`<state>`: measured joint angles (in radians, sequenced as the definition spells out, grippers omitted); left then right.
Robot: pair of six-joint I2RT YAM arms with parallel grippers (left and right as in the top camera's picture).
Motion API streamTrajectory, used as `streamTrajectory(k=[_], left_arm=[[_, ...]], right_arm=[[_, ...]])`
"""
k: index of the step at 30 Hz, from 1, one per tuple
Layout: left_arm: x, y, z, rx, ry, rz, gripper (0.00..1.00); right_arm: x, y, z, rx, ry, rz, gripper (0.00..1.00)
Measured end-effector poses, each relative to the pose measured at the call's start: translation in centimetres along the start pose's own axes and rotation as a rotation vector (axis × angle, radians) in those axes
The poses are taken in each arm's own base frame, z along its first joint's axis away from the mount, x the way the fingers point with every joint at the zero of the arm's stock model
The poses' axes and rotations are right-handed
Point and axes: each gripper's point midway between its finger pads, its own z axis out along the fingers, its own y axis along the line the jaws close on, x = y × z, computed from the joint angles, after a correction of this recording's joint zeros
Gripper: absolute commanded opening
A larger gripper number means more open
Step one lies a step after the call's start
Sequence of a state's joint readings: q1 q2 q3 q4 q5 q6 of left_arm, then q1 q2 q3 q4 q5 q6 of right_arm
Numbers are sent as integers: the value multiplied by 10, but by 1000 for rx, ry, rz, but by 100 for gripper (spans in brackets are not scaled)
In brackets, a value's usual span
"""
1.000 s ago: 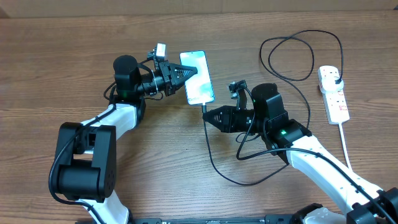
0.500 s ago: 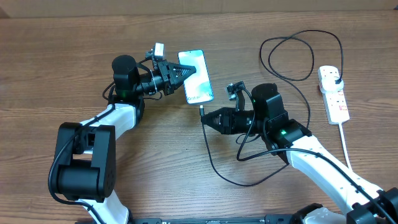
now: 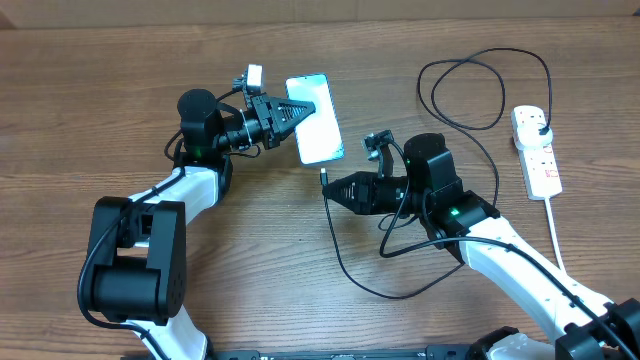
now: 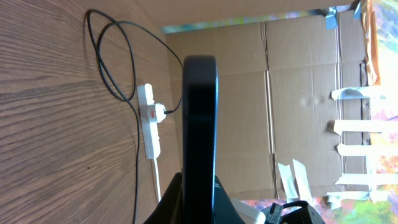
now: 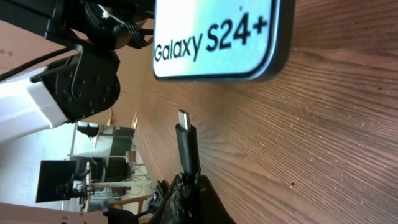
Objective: Plug charger to phone and switch on socket
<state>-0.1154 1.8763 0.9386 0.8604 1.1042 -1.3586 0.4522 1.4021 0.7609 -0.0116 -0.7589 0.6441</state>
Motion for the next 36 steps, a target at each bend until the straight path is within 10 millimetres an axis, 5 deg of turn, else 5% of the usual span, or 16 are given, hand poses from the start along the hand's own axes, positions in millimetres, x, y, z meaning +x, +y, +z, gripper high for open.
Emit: streamTrajectory(k=[36], left_arm=[[8, -2, 0, 10, 47, -2, 4]], right_arm=[[-5, -4, 2, 14, -22, 31, 4]])
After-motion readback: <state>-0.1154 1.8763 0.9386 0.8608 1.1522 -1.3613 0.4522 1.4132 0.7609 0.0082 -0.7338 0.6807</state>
